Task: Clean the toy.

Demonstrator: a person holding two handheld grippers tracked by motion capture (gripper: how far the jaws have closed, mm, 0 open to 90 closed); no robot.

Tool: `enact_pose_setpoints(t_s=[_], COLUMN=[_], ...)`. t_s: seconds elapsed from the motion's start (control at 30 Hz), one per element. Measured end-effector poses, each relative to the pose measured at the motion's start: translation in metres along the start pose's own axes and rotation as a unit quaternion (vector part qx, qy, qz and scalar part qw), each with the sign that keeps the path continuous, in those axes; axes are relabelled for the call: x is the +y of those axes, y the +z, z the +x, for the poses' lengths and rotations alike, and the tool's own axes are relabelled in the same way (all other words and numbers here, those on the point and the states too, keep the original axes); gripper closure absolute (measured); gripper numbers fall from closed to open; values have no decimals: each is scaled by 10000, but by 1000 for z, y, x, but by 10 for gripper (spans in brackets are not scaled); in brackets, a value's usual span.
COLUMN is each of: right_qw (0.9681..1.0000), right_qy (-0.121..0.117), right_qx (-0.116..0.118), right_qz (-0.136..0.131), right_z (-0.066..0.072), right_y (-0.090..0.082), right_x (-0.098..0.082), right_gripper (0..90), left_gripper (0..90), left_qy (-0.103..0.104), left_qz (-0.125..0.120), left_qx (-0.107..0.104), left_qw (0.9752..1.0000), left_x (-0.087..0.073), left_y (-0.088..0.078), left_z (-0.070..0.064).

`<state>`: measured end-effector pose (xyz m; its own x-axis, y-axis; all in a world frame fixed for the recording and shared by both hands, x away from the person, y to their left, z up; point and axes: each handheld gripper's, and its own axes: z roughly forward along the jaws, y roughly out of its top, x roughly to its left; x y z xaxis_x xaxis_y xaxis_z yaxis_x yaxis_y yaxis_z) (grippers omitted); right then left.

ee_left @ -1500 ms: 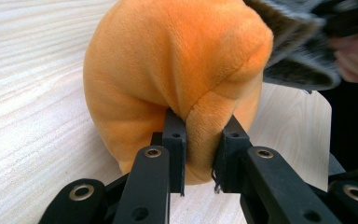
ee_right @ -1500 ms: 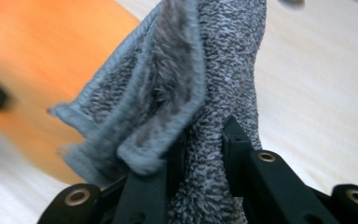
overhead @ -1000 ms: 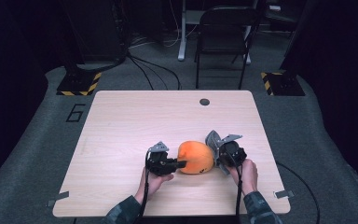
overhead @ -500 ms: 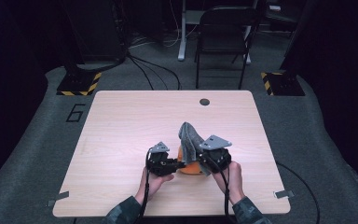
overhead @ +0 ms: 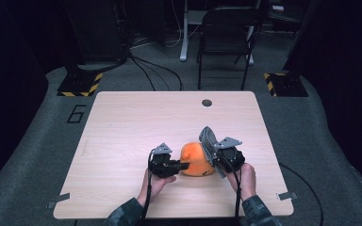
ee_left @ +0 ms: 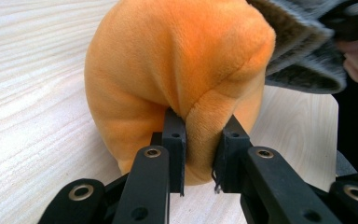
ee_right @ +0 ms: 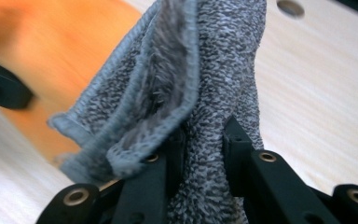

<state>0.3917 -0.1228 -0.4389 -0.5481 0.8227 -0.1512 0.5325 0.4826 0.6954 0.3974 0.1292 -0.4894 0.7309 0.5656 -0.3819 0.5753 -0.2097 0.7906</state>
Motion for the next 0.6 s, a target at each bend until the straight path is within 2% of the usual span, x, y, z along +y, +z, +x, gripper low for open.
enact_pose_setpoints(t_s=[0.2, 0.33, 0.43, 0.6], right_qw=[9988, 9967, 9949, 9938], right_qy=[245, 170, 145, 130], right_qx=[-72, -145, -76, -45], right_qz=[411, 776, 1000, 1103], right_z=[-12, -15, -17, -17], right_y=[19, 37, 47, 48], right_x=[-13, -22, -26, -25], right_gripper=[754, 755, 754, 753], left_gripper=[768, 768, 768, 767], left_qy=[2, -1, 4, -12], left_qz=[-28, -36, -31, -52], left_qx=[-6, -11, -22, -16], left_qw=[10000, 10000, 10000, 10000], left_x=[0, 0, 0, 0], left_y=[1, 1, 0, 0], left_z=[0, 0, 0, 0])
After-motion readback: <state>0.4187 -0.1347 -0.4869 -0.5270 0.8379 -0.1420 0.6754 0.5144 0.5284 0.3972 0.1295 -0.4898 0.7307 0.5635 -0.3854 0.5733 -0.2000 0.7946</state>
